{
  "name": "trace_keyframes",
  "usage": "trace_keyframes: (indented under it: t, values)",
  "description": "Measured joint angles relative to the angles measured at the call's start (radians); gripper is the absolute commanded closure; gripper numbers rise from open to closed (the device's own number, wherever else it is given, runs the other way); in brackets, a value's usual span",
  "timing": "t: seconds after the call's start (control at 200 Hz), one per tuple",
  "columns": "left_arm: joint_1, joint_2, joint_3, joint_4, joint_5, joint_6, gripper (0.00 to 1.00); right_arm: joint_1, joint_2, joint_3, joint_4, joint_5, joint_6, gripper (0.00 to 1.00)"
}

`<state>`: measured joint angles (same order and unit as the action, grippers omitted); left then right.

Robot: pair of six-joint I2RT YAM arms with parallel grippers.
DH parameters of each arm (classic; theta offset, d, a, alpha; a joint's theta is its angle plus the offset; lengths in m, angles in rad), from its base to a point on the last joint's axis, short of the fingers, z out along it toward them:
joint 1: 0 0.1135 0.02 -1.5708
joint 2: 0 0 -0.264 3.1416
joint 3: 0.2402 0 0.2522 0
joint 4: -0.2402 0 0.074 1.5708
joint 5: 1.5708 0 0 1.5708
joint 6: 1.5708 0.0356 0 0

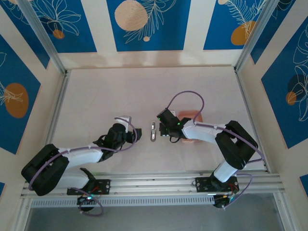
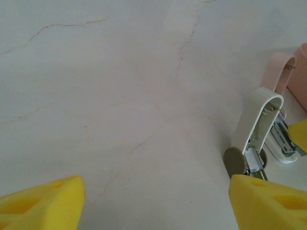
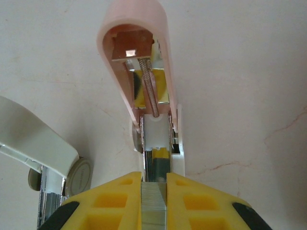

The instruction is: Load the staples into the stapler

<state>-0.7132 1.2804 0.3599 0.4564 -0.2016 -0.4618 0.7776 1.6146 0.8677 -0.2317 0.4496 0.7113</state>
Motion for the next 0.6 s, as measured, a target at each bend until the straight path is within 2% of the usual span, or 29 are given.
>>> trace_keyframes:
  t: [0.6]
  values:
    - [0.000,0.008,0.000,0.008,0.011,0.000,0.22,-0.008,0.000,0.000,0.017,0.005,-0.022,0.83]
